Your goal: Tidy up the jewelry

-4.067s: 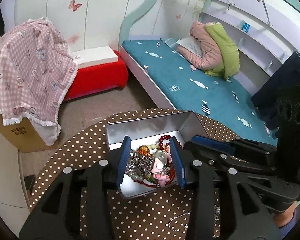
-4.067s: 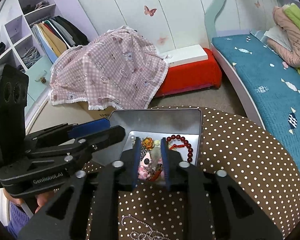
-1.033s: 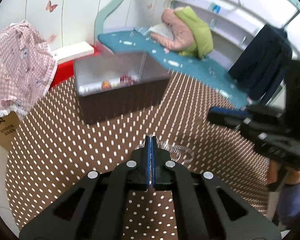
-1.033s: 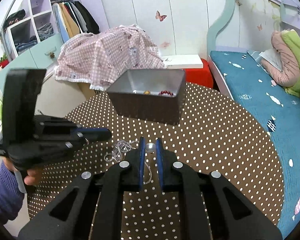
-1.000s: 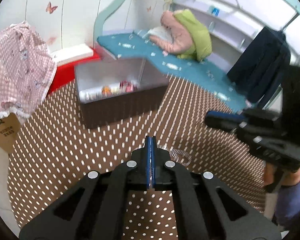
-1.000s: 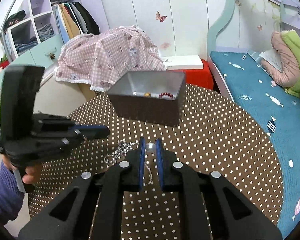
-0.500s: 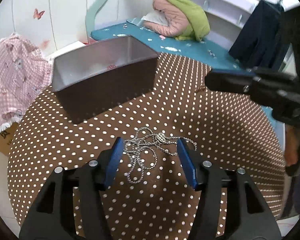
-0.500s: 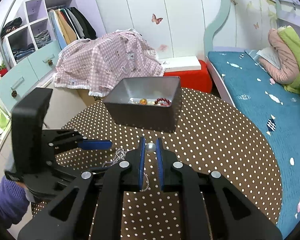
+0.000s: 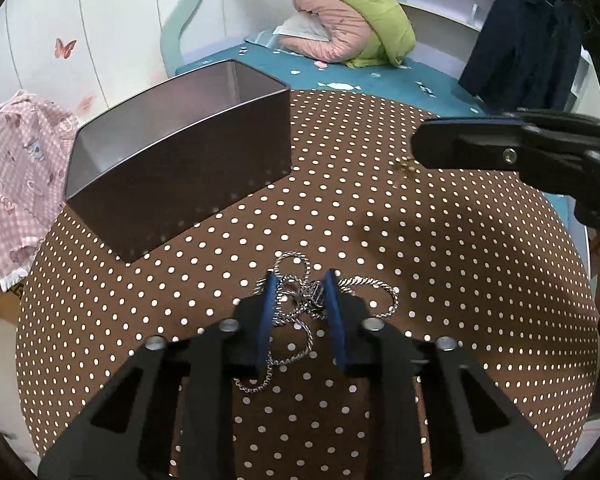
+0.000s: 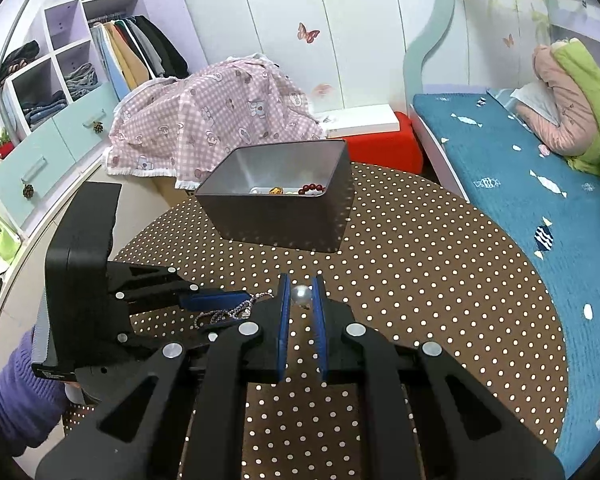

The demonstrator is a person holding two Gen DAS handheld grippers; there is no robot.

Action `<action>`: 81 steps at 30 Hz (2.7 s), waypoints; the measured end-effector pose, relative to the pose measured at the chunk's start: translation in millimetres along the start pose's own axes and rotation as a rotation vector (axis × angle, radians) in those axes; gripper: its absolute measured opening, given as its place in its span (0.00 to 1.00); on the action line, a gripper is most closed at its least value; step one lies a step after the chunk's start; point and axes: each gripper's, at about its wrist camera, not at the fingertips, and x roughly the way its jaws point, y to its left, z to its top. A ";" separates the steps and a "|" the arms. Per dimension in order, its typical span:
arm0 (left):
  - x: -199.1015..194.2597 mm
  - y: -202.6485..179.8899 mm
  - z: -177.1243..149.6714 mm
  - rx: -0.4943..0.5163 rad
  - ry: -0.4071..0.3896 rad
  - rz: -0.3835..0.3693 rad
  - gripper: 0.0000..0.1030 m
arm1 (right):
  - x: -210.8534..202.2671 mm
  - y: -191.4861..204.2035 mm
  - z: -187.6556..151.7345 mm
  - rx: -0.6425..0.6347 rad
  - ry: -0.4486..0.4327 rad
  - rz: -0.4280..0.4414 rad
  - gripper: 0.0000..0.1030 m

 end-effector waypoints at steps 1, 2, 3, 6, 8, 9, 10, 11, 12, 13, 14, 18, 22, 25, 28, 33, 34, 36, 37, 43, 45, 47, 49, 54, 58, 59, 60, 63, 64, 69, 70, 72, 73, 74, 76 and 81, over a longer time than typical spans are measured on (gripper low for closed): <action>-1.3 2.4 -1.5 -0.011 -0.002 -0.005 0.19 | -0.8 0.5 -0.1 0.000 -0.002 0.000 0.10; -3.4 4.9 -3.5 -0.021 -0.002 -0.013 0.19 | -1.3 0.7 -0.2 0.000 -0.004 0.001 0.10; -4.4 7.6 -3.4 -0.033 -0.001 -0.029 0.19 | -2.4 1.0 0.0 0.001 -0.006 0.002 0.10; -11.7 12.7 -3.6 -0.049 -0.012 -0.051 0.19 | -4.0 1.6 1.7 -0.002 -0.011 0.004 0.10; -26.4 18.4 -7.8 -0.062 -0.033 -0.065 0.19 | -5.5 3.5 3.4 -0.007 -0.017 0.003 0.10; -35.0 21.4 -5.4 -0.069 -0.050 -0.079 0.19 | -6.8 4.9 5.1 -0.010 -0.021 0.005 0.10; -41.8 22.2 -2.6 -0.075 -0.067 -0.080 0.19 | -8.2 6.3 6.7 -0.014 -0.026 0.005 0.10; -50.6 25.0 1.1 -0.078 -0.085 -0.085 0.19 | -9.3 7.6 8.4 -0.017 -0.030 0.005 0.10; -57.9 26.2 5.1 -0.082 -0.100 -0.089 0.19 | -10.0 8.6 10.3 -0.020 -0.033 0.006 0.10; -68.1 29.1 10.7 -0.086 -0.122 -0.090 0.19 | -11.4 9.8 13.7 -0.025 -0.040 0.006 0.10; -77.3 31.2 16.3 -0.086 -0.142 -0.091 0.19 | -12.2 11.8 16.7 -0.028 -0.046 0.006 0.10; -111.1 38.1 42.7 -0.074 -0.219 -0.075 0.19 | -15.4 18.7 31.9 -0.042 -0.072 0.014 0.10; -133.1 41.6 70.3 -0.066 -0.274 -0.056 0.19 | -17.0 24.4 52.0 -0.053 -0.101 0.026 0.10; -149.2 43.3 93.0 -0.061 -0.320 -0.047 0.19 | -17.0 28.0 67.6 -0.065 -0.122 0.027 0.10; -164.1 52.6 108.6 -0.073 -0.358 -0.049 0.19 | -16.5 29.7 82.5 -0.068 -0.140 0.036 0.10; -170.4 72.5 131.1 -0.106 -0.390 -0.053 0.19 | -11.2 27.6 98.5 -0.066 -0.153 0.043 0.10; -168.4 76.0 134.0 -0.117 -0.391 -0.058 0.19 | -9.3 27.4 99.0 -0.065 -0.153 0.042 0.10; -162.7 81.9 136.8 -0.127 -0.380 -0.055 0.19 | -2.5 25.2 100.4 -0.060 -0.142 0.046 0.10; -159.6 83.6 136.7 -0.133 -0.371 -0.054 0.19 | -0.1 24.1 100.1 -0.057 -0.138 0.049 0.10; -93.1 100.8 128.9 -0.189 -0.197 -0.036 0.19 | 25.8 19.4 101.1 -0.037 -0.088 0.051 0.10; -75.2 104.1 124.1 -0.205 -0.158 -0.032 0.19 | 35.7 17.9 99.3 -0.031 -0.067 0.052 0.10; -58.9 108.1 119.1 -0.219 -0.116 -0.027 0.20 | 44.2 17.1 99.0 -0.029 -0.048 0.049 0.10; -47.1 109.1 114.3 -0.223 -0.087 -0.023 0.20 | 53.4 16.0 97.3 -0.020 -0.028 0.048 0.10; -32.9 108.7 105.4 -0.233 -0.058 0.003 0.32 | 72.0 13.5 94.7 -0.003 0.012 0.054 0.10; -34.1 111.1 103.7 -0.238 -0.077 0.023 0.54 | 83.9 13.9 95.3 0.002 0.036 0.048 0.10; -35.6 112.1 103.3 -0.236 -0.080 0.024 0.54 | 85.8 13.8 95.1 0.005 0.039 0.046 0.10; -36.6 111.5 102.8 -0.235 -0.081 0.022 0.54 | 86.5 13.3 94.4 0.008 0.041 0.047 0.10; -40.4 112.2 102.0 -0.240 -0.086 0.033 0.54 | 88.3 11.7 94.2 0.019 0.043 0.053 0.10; -43.4 113.2 101.3 -0.242 -0.090 0.030 0.55 | 90.1 11.6 95.5 0.022 0.045 0.052 0.11; -61.5 116.0 97.9 -0.256 -0.124 0.041 0.65 | 84.3 12.1 97.2 0.045 0.024 0.049 0.40; -67.2 115.8 96.1 -0.263 -0.135 0.050 0.68 | 80.0 13.2 96.9 0.043 0.015 0.039 0.43; -78.7 114.4 92.5 -0.278 -0.164 0.091 0.87 | 70.8 15.8 96.1 0.035 0.000 0.032 0.52; -87.5 112.8 88.8 -0.288 -0.190 0.135 0.89 | 64.3 17.3 95.6 0.031 -0.009 0.025 0.55; -95.7 111.0 84.7 -0.291 -0.210 0.165 0.89 | 56.3 19.2 94.8 0.027 -0.021 0.013 0.61; -108.1 107.1 77.3 -0.296 -0.220 0.206 0.89 | 42.0 21.8 91.9 0.023 -0.044 -0.008 0.68; -142.2 89.8 52.7 -0.332 -0.270 0.319 0.92 | 0.2 37.1 78.9 -0.001 -0.109 -0.062 0.85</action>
